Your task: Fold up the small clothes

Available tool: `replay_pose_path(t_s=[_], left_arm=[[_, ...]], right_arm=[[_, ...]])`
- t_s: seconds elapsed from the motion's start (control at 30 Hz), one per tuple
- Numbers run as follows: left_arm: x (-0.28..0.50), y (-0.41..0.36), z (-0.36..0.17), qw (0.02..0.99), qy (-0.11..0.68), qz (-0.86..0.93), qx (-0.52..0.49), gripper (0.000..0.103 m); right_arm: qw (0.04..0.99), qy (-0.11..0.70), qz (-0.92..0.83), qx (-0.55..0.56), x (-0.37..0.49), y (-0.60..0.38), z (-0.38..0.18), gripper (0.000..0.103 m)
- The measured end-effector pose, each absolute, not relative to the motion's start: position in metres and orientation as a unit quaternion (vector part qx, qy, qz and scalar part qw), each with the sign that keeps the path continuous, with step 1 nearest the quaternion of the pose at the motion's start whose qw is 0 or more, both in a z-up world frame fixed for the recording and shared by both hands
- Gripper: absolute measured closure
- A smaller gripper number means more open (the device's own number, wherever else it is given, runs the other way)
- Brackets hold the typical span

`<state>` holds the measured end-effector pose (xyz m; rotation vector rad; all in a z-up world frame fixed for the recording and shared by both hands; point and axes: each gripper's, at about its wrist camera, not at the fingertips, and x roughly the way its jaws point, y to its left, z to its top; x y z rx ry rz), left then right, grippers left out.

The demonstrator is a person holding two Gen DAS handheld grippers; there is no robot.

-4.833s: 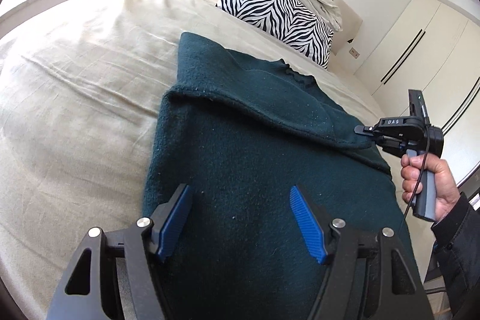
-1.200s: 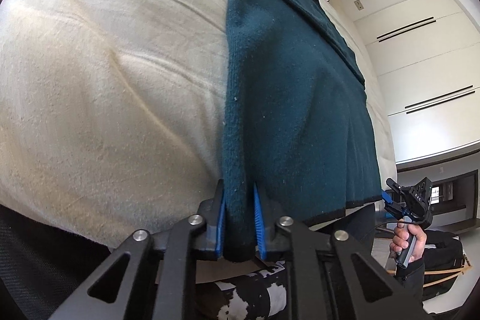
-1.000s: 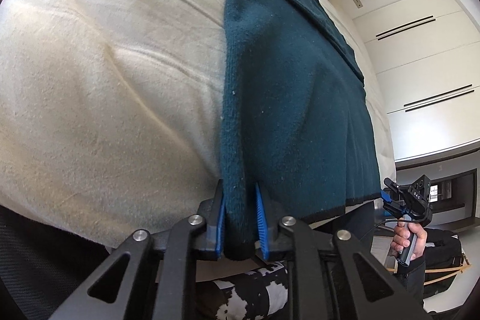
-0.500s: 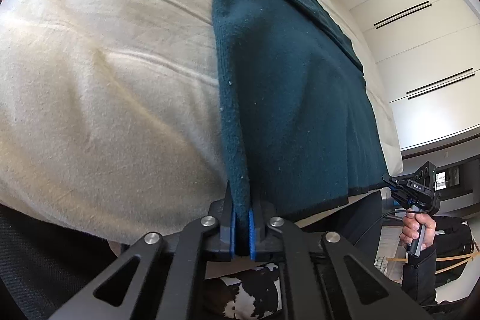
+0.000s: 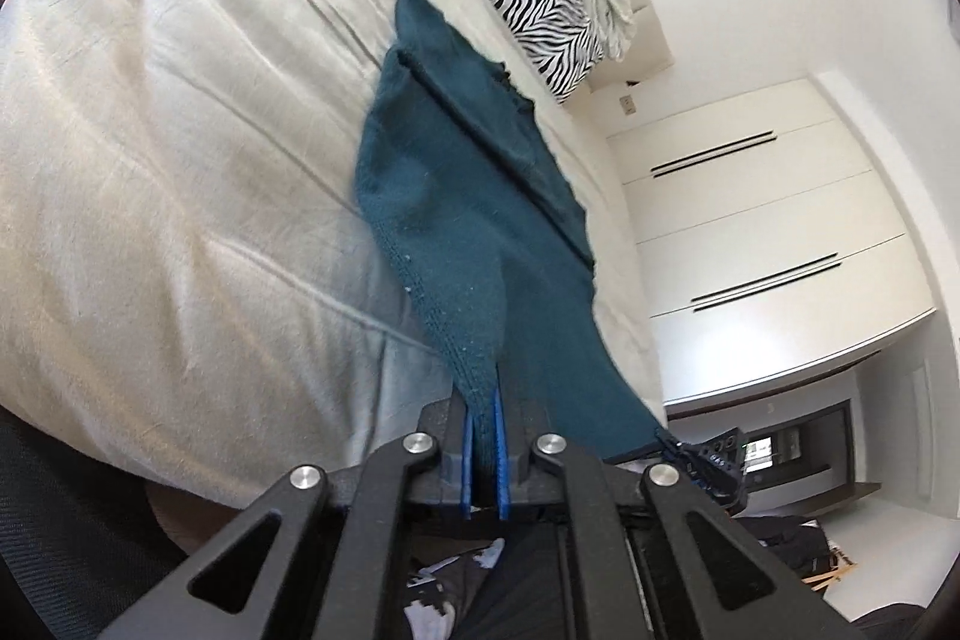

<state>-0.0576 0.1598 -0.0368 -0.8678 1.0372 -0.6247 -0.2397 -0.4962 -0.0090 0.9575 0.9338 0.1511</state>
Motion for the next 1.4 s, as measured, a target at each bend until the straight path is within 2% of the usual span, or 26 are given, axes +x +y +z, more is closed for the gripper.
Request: replay_pose_path(t_s=[0.4, 0.7, 1.0, 1.4], left_arm=[[-0.048, 0.156, -0.033, 0.724, 0.454, -0.294, -0.427, 0.097], [-0.009, 0.163, -0.017, 0.715, 0.420, -0.304, -0.470, 0.097], [0.089, 0.155, 0.006, 0.734, 0.384, -0.298, -0.475, 0.097], [0.234, 0.130, -0.021, 0.728, 0.409, -0.258, -0.487, 0.097]], right_arm=[[0.786, 0.380, 0.096, 0.477, -0.207, -0.496, 0.010, 0.097], [0.797, 0.354, 0.083, 0.482, -0.150, -0.504, 0.024, 0.097], [0.820, 0.329, 0.056, 0.465, -0.038, -0.515, 0.041, 0.097], [0.831, 0.362, -0.009, 0.422, 0.122, -0.517, 0.004, 0.097]])
